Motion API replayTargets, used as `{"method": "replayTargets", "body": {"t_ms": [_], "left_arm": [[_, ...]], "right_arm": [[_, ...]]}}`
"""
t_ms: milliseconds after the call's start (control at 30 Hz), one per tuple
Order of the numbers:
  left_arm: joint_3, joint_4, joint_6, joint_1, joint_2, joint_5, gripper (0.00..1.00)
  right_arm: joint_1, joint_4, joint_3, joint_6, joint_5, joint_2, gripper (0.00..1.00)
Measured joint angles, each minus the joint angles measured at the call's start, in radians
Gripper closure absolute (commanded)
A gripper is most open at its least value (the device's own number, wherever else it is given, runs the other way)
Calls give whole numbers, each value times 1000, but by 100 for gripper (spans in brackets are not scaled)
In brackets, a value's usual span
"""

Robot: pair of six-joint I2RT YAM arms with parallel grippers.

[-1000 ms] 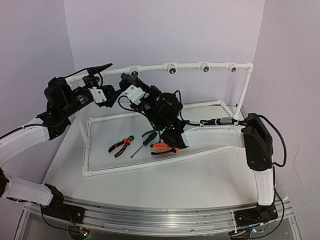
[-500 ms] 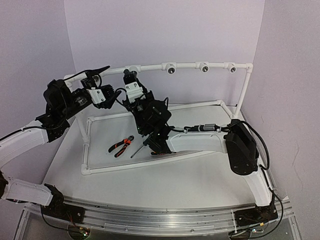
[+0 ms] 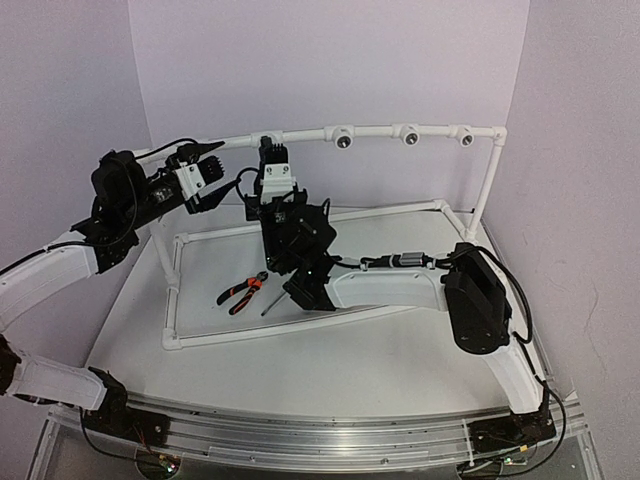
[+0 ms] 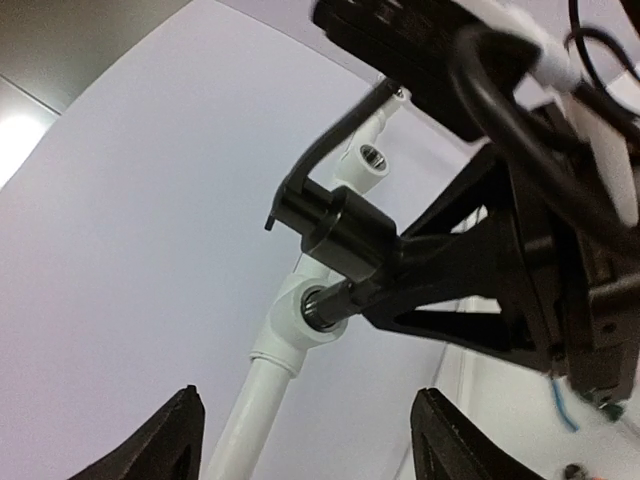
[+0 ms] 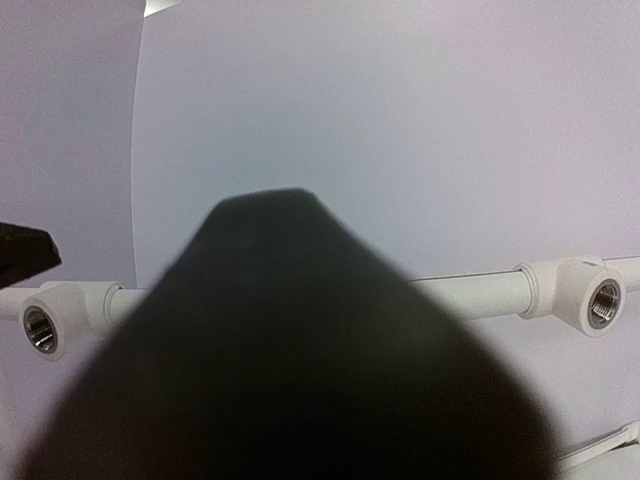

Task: Install the water faucets

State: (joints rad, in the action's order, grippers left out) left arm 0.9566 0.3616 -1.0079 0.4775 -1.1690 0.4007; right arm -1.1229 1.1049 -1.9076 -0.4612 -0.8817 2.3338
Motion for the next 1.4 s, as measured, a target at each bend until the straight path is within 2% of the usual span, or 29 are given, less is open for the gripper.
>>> {"method": "replayTargets", "body": {"t_ms": [133, 367, 567, 867, 1300, 1400], "left_arm": [[76, -94, 190, -1, -2, 72, 37], [235, -225, 566, -1, -59, 162, 33], [360, -364, 764, -1, -156, 206, 35], [474, -467, 831, -1, -269, 233, 41], [517, -494, 822, 15, -310, 277, 53], [525, -496, 818, 19, -314, 282, 65]], "right_arm": [[0, 1, 0, 45, -2, 1, 100], [-4, -6, -26, 107, -18, 13, 100], [-11, -8, -56, 128, -36, 31, 100], [-16, -7, -64, 126, -40, 36, 100], [-17, -8, -92, 122, -47, 53, 100], [-18, -10, -94, 122, -49, 53, 100]]}}
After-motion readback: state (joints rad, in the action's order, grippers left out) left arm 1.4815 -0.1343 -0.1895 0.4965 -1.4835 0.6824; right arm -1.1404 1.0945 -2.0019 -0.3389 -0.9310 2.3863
